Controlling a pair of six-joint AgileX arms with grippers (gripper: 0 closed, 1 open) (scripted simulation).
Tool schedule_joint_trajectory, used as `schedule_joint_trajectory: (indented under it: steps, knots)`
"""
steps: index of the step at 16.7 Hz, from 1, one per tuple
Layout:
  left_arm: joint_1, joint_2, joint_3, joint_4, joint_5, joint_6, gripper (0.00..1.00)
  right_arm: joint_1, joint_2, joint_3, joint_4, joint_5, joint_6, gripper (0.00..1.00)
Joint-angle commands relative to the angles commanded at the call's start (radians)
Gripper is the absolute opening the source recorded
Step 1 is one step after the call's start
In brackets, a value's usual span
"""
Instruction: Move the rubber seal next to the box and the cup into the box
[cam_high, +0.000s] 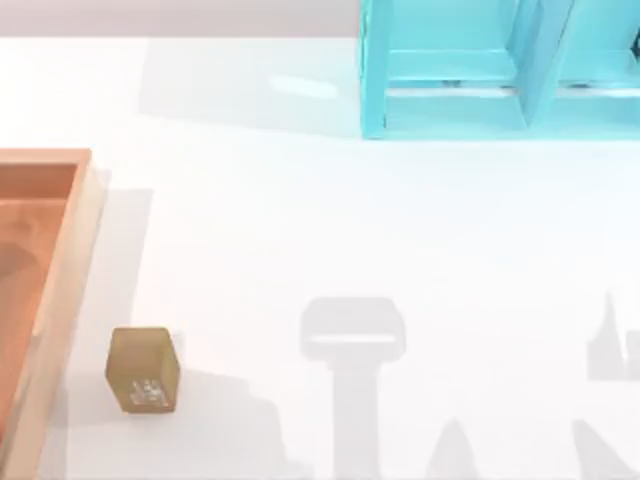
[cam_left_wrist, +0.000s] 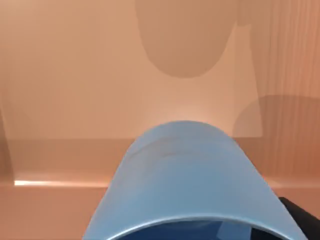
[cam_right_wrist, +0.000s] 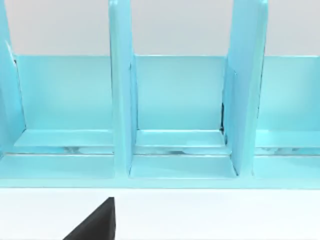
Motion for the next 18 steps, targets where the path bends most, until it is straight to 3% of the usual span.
schedule_joint_trajectory:
  steps: [10, 15, 18]
  knots:
    - [0.084, 0.140, -0.095, 0.203, 0.039, 0.046, 0.00, 0.000, 0.000, 0.000, 0.000, 0.000, 0.000, 1.00]
    - [0.087, 0.149, -0.102, 0.215, 0.043, 0.047, 0.00, 0.000, 0.000, 0.000, 0.000, 0.000, 0.000, 1.00]
    - [0.087, 0.149, -0.102, 0.215, 0.043, 0.047, 0.23, 0.000, 0.000, 0.000, 0.000, 0.000, 0.000, 1.00]
